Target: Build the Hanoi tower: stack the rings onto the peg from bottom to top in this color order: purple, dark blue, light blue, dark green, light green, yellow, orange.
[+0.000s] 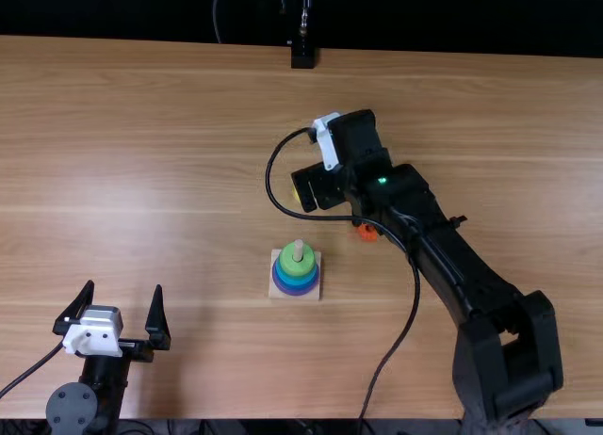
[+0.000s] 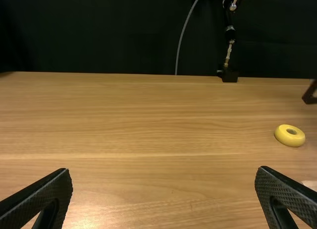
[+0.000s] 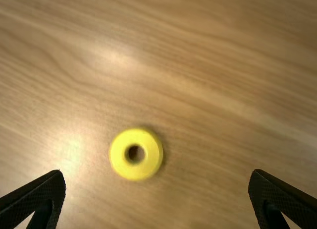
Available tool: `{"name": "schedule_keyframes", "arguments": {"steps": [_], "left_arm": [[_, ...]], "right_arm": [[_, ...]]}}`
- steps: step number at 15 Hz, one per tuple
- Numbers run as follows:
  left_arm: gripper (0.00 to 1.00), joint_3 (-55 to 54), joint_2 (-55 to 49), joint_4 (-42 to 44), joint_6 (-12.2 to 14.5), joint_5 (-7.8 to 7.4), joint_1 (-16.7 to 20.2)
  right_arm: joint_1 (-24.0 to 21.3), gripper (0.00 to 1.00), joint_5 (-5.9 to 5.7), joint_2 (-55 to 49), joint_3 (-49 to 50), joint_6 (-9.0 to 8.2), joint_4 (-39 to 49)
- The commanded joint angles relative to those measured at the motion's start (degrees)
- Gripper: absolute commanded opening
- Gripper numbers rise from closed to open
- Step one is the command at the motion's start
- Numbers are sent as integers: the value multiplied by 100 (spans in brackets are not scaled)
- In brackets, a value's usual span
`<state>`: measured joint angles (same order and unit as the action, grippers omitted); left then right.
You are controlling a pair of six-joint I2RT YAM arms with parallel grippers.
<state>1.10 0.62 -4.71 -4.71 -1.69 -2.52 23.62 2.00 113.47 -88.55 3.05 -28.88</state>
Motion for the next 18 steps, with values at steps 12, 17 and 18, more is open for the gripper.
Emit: {"name": "schedule_keyframes", "arguments": {"steps": [12, 17, 18], "left_arm": [[100, -110, -62, -257, 49, -158, 33], [100, -110, -62, -257, 49, -158, 33], [100, -110, -62, -257, 49, -158, 33]], "right_arm": [[257, 100, 85, 1248, -663, -20, -60], [257, 100, 85, 1459, -769, -31, -60], [266, 100, 85, 1547, -777, -31, -60]]}}
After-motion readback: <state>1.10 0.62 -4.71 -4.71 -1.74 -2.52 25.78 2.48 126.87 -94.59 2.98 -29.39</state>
